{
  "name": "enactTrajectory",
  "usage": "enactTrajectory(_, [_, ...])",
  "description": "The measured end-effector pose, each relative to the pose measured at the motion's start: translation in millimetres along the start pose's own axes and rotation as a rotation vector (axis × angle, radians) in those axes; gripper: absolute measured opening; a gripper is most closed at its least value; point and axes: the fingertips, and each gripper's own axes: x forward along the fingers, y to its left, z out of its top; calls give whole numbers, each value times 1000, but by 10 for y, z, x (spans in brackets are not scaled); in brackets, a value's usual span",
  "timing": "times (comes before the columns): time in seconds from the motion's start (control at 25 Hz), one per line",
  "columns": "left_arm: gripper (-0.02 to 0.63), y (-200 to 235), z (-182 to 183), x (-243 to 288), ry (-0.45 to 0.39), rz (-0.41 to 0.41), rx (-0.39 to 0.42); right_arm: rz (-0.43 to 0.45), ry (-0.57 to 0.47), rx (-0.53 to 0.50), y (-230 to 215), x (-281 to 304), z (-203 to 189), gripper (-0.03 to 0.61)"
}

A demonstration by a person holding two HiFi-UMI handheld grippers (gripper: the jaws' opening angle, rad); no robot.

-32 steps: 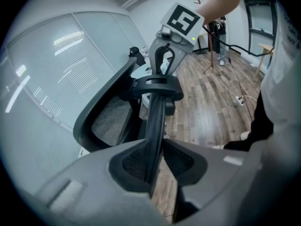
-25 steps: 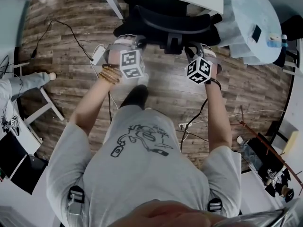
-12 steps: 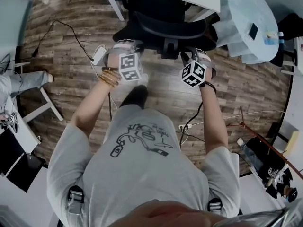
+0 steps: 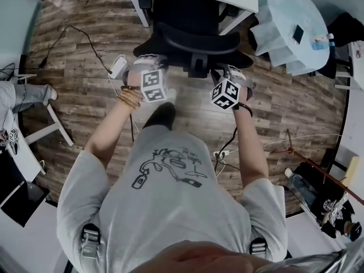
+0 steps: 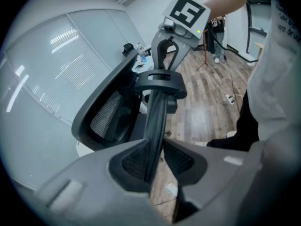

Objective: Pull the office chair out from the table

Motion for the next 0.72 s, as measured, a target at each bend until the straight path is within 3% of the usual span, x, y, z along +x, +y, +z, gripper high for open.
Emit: enactTrajectory(0.72, [98,-1394,-119,-686,37,-14,7,12,-17,-1,1449,-779,-18,101])
